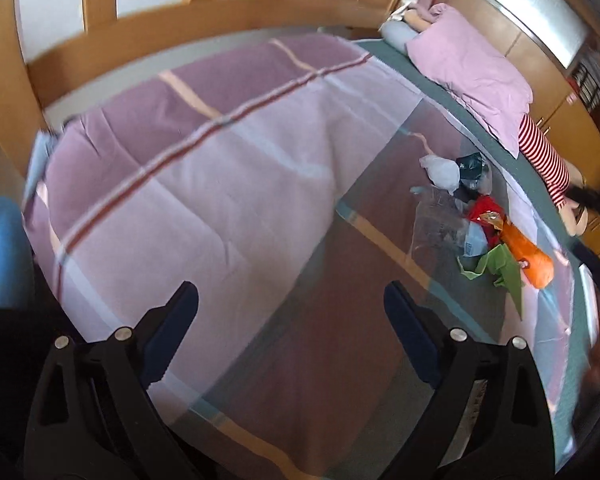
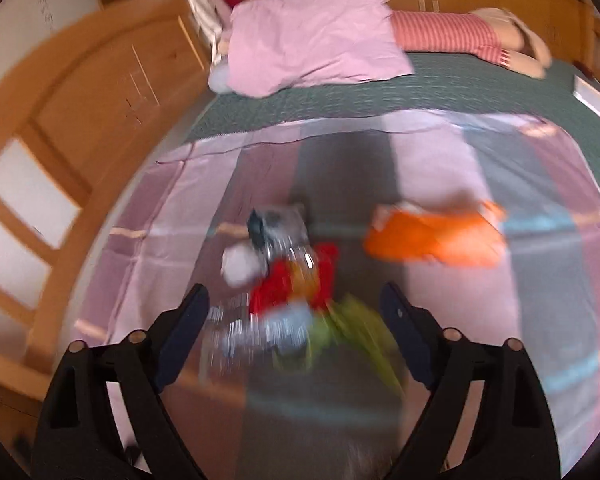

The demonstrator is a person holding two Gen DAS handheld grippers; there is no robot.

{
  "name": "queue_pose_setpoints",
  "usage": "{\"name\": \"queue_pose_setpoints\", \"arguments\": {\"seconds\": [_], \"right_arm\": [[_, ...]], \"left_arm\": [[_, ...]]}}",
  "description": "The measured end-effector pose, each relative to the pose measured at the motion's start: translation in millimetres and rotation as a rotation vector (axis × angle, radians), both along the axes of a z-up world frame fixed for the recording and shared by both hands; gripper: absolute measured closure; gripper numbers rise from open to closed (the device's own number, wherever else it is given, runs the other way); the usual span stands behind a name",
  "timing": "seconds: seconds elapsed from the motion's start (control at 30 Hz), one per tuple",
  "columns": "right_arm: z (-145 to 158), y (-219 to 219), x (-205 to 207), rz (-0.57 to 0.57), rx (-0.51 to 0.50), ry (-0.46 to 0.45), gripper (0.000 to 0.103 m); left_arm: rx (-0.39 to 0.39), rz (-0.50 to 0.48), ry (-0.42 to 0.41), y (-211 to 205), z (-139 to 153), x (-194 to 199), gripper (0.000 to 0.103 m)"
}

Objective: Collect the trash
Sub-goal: 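Grasp the clear plastic bag on the sheet with the right gripper, then carry the plastic bag to the bin with the right gripper while the left grasps the clear wrapper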

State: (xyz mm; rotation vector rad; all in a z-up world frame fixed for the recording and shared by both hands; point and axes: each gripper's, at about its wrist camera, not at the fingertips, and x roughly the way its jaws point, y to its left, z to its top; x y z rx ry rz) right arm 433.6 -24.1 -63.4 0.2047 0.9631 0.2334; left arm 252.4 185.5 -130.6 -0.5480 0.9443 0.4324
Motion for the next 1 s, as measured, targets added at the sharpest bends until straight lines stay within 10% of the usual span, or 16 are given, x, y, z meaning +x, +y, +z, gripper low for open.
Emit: {"name": "queue_pose_setpoints", "arguments": {"seconds": [0.3,0.37,0.43,0.77,1.0], "right_arm": [[-79,64,114,-0.016,-0.133,0.127,0.018],[-95,74,117,0.02,-0.159,0.153,0.043],[-104,80,108,0.071,-0.166,0.181,0.046],[-95,72,-10,0.407,-0.192,0.273,0.048],[3,-3,-58,0.192,0.002,-0.012,0.048]], "left_arm": [[-0.05,0.075,-0.029,-3,-2,3,0.008],[-0.06,0.095,-0.028,0,-3,3,0.008],[-0.067,0.113,-0.019,3,-5,3,0.008],[-0.12,0.208,-0.033,21,-10,-11,0.008],[-0.14,-0.06,-0.038,-11,-10,20,0.008]]}}
